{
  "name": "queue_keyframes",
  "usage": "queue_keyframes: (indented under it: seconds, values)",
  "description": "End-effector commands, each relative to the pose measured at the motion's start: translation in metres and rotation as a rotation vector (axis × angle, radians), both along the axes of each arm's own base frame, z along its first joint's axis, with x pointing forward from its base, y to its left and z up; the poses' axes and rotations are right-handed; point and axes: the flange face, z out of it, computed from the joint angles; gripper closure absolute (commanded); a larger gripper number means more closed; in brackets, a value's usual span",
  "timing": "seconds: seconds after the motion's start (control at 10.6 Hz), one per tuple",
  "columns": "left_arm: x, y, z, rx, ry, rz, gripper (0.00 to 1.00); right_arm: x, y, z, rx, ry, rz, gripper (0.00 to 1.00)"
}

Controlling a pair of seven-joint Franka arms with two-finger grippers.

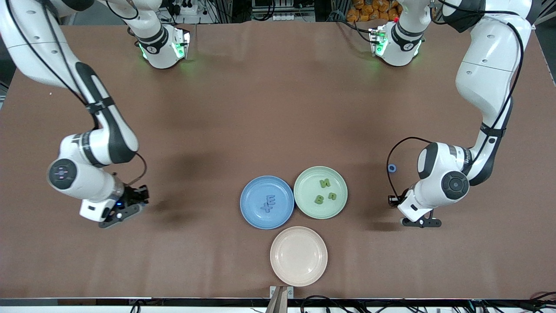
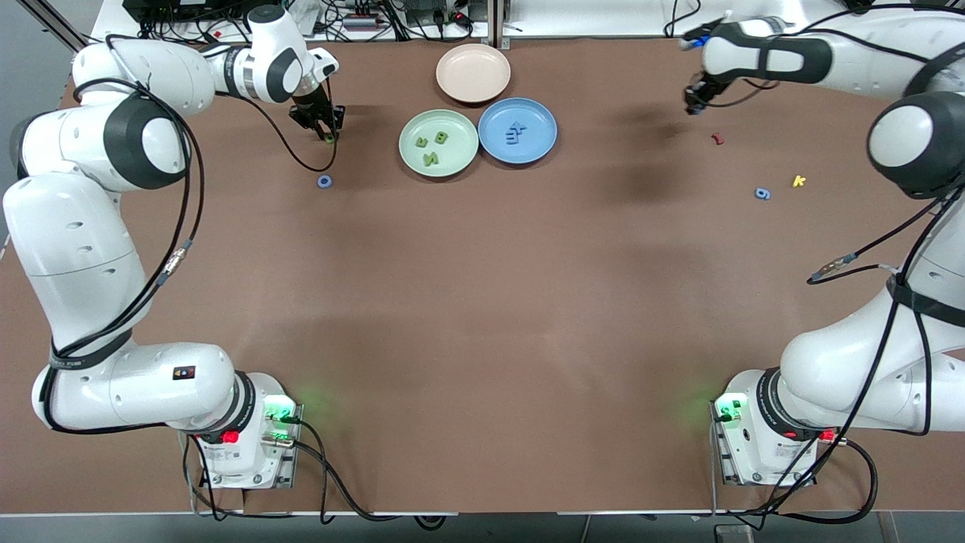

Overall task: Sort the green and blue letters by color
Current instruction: 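Carry b to green plate while the right gripper carries c to blue plate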

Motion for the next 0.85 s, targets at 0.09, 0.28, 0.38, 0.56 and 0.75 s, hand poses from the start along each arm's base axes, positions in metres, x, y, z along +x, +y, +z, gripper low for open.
queue_keyframes:
  seconds: [0.09, 0.28, 0.38, 0.56, 0.75]
  values:
    - [0.003, -0.002, 0.003, -0.007, -0.011, 0.019, 1.00, -0.004, 0.085, 0.017, 0.090, 0.075, -0.254, 1.00]
    - [0.009, -0.003, 0.016, -0.013, -0.034, 0.024, 1.00, -0.009, 0.131, 0.020, 0.211, 0.134, -0.388, 1.00]
    - [0.010, -0.007, 0.021, -0.019, -0.042, 0.018, 1.00, -0.013, 0.158, 0.019, 0.249, 0.164, -0.454, 1.00]
    - [0.008, -0.028, 0.028, -0.025, -0.051, -0.005, 1.00, -0.017, 0.221, 0.024, 0.263, 0.173, -0.544, 1.00]
    - [0.006, -0.060, 0.037, -0.025, -0.067, 0.019, 1.00, -0.018, 0.255, 0.019, 0.284, 0.171, -0.610, 1.00]
